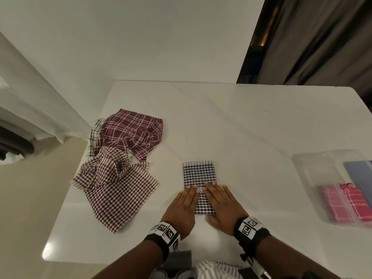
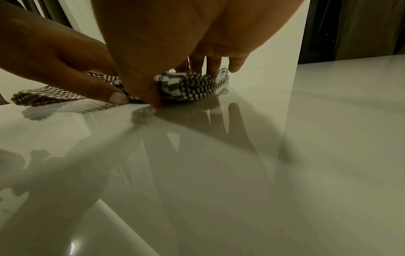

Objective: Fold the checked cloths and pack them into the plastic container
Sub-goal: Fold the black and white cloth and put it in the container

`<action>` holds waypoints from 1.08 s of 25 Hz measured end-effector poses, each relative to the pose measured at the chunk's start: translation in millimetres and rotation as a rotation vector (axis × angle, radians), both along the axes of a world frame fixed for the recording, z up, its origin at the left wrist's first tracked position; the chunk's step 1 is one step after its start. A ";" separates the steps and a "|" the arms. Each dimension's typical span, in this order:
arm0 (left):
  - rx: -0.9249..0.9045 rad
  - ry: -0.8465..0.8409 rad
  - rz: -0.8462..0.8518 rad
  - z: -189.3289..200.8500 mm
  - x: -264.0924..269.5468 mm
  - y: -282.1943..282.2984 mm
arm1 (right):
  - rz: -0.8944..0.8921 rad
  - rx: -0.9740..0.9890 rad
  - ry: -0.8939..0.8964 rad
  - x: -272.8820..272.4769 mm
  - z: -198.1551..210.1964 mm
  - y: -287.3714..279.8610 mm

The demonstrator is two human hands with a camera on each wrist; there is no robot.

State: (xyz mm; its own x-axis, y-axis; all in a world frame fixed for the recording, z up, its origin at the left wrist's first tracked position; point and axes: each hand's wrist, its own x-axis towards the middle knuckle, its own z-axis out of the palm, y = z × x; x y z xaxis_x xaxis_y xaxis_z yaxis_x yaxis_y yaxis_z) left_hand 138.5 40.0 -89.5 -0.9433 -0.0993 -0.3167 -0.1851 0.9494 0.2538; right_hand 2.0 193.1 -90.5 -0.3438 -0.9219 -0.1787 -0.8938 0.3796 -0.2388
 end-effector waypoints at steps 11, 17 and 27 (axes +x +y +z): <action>0.453 0.308 0.455 22.5 -7.2 -32.2 | -0.509 -0.283 -0.571 -26.0 29.5 -0.6; 0.541 0.280 0.646 22.8 -29.4 -38.2 | -0.659 -0.271 -0.623 -39.5 25.1 -19.7; 0.032 0.187 0.206 9.2 -46.1 -29.7 | -0.205 -0.086 -0.148 -34.8 13.9 -45.2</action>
